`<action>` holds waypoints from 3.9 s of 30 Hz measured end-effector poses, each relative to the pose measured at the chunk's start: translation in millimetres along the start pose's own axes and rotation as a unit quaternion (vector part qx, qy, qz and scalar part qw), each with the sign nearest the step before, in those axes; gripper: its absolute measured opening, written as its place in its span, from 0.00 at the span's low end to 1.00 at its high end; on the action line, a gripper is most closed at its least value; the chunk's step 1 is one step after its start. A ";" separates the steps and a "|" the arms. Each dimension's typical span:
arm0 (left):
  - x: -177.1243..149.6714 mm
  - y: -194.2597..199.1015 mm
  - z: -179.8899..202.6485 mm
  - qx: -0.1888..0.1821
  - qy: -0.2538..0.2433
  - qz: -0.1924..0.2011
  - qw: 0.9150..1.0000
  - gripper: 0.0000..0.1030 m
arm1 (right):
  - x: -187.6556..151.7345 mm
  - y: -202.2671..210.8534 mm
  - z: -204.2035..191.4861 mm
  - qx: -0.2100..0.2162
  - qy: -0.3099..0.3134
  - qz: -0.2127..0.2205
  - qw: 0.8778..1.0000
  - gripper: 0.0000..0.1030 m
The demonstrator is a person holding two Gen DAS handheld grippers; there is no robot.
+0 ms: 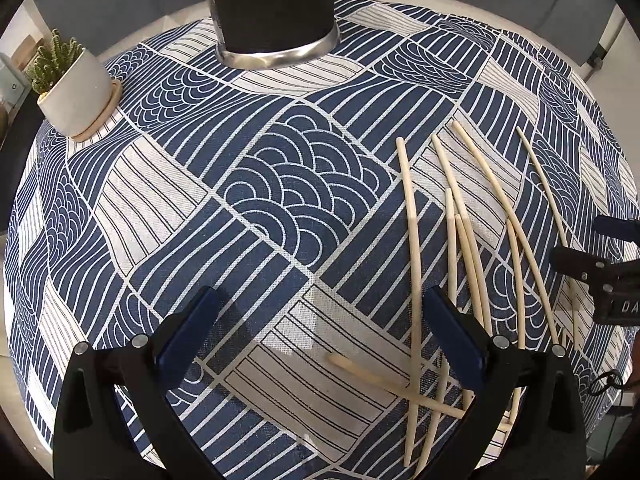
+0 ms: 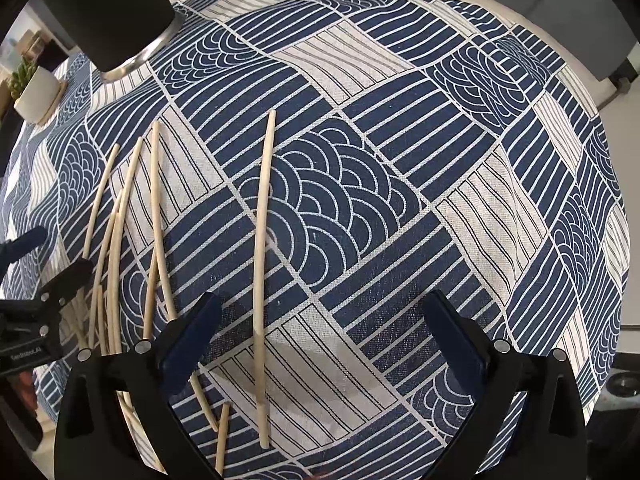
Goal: Organize utensils
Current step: 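Lower both open grippers toward the pile of wooden sticks, then close the left gripper on one wooden stick while the right gripper grasps another, then lift the held sticks upright and carry both grippers over the black cup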
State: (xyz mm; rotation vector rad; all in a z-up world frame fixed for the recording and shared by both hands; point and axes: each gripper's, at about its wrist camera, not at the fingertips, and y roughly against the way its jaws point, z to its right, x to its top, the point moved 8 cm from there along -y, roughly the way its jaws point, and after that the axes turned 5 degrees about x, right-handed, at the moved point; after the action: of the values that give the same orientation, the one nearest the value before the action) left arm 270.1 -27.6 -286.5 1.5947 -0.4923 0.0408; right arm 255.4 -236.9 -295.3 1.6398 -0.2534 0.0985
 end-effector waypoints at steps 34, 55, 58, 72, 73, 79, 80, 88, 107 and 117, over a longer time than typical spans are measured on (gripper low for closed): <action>-88.8 63.5 -167.3 0.041 0.134 -0.014 0.990 0.05 | -50.9 93.7 147.0 -0.056 -0.066 0.073 0.994 0.04; 18.1 234.0 -182.8 0.049 0.121 0.144 0.981 0.05 | 47.1 277.4 9.4 0.033 0.052 0.271 0.961 0.04; 47.4 242.1 -183.4 0.061 0.091 0.151 0.982 0.05 | 63.2 293.0 -9.9 0.028 0.062 0.286 0.956 0.04; 176.6 268.7 -180.0 -0.030 -0.006 0.221 0.975 0.05 | 127.7 322.7 -117.2 0.100 0.087 0.350 0.927 0.04; 182.6 269.1 -181.3 -0.043 -0.008 0.227 0.973 0.05 | 130.2 322.9 -123.8 0.103 0.087 0.355 0.925 0.04; 206.3 270.1 -178.7 -0.122 -0.045 0.257 0.958 0.05 | 148.8 322.3 -162.4 0.132 0.070 0.392 0.908 0.05; 209.4 267.9 -176.1 -0.129 -0.049 0.257 0.957 0.05 | 150.2 322.2 -165.5 0.138 0.066 0.397 0.905 0.05; 235.2 248.3 -161.1 -0.246 -0.050 0.259 0.933 0.05 | 168.4 311.8 -188.2 0.174 0.057 0.433 0.883 0.05; 292.2 180.4 -140.6 -0.429 0.012 0.323 0.843 0.05 | 238.6 233.2 -188.8 0.207 0.047 0.445 0.870 0.05; 290.1 128.9 -116.2 -0.412 -0.010 0.334 0.848 0.05 | 254.9 173.9 -182.7 0.216 0.040 0.410 0.885 0.05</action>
State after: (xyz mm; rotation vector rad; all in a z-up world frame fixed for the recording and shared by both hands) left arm 520.4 0.7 -61.0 0.5281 -0.9184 0.3001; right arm 480.1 -93.8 -55.3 1.8572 -0.9062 0.9215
